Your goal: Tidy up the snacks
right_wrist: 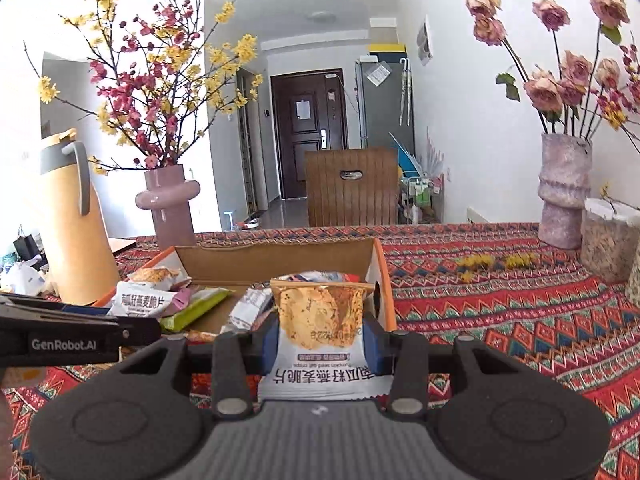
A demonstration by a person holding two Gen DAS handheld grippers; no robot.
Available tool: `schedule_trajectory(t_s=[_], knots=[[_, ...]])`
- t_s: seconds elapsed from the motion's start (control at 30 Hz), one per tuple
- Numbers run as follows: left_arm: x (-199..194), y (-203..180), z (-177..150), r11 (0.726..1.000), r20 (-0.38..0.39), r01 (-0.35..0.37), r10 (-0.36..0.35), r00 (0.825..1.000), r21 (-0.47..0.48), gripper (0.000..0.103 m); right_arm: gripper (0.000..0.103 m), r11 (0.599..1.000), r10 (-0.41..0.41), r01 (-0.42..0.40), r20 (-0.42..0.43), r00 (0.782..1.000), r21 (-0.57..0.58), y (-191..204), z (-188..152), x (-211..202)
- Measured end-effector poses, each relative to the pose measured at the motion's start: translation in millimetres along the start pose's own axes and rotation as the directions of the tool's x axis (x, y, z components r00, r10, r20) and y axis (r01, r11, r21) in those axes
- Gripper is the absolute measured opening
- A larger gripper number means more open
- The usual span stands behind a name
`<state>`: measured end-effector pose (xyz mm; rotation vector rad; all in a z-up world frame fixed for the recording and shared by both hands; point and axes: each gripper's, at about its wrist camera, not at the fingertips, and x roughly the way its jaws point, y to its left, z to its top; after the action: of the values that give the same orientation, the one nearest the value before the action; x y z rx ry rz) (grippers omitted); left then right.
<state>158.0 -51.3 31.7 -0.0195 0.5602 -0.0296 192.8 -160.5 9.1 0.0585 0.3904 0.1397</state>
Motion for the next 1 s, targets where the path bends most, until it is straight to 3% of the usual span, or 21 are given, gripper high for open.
schedule_trajectory(t_s=[0.23,0.57,0.6,0.67,0.73,0.77,0.83,1.0], knots=[[23.5,26.4,27.9,0.998,0.038,-0.041,0.043,0.998,-0.054,0.045,0.041,0.998,0.028,-0.027,0.004,1.0,-0.058,21.1,30.9,42.6],[56.0,43.7,41.5,0.995,0.049,-0.061,0.066,0.997,-0.08,0.047,0.043,0.996,0.056,-0.058,-0.041,0.998,-0.063,35.4,40.4,93.9],[57.4,44.8,40.5,0.994,0.048,-0.069,0.073,0.996,-0.084,0.049,0.046,0.997,0.051,-0.053,-0.042,0.998,-0.058,35.2,39.8,95.3],[57.7,48.4,38.1,0.993,0.052,-0.076,0.081,0.995,-0.091,0.07,0.057,0.998,0.042,-0.044,-0.041,0.998,-0.05,34.1,38.9,95.5],[53.3,52.1,35.7,0.991,0.074,-0.092,0.1,0.992,-0.101,0.09,0.085,0.999,0.031,-0.032,-0.027,0.999,-0.038,31.9,38.6,91.6],[49.6,53.5,34.6,0.989,0.088,-0.1,0.11,0.99,-0.106,0.099,0.092,0.999,0.021,-0.022,-0.017,1.0,-0.034,30.7,38.4,87.8],[40.1,56.2,32.5,0.989,0.114,-0.101,0.114,0.987,-0.107,0.103,0.103,1.0,0.011,-0.011,0.002,1.0,-0.021,27.9,38.2,79.0],[12.9,58.3,24.2,0.989,0.151,-0.117,0.13,0.98,-0.095,0.103,0.103,1.0,0.006,-0.006,0.012,1.0,-0.012,21.0,33.6,49.1]])
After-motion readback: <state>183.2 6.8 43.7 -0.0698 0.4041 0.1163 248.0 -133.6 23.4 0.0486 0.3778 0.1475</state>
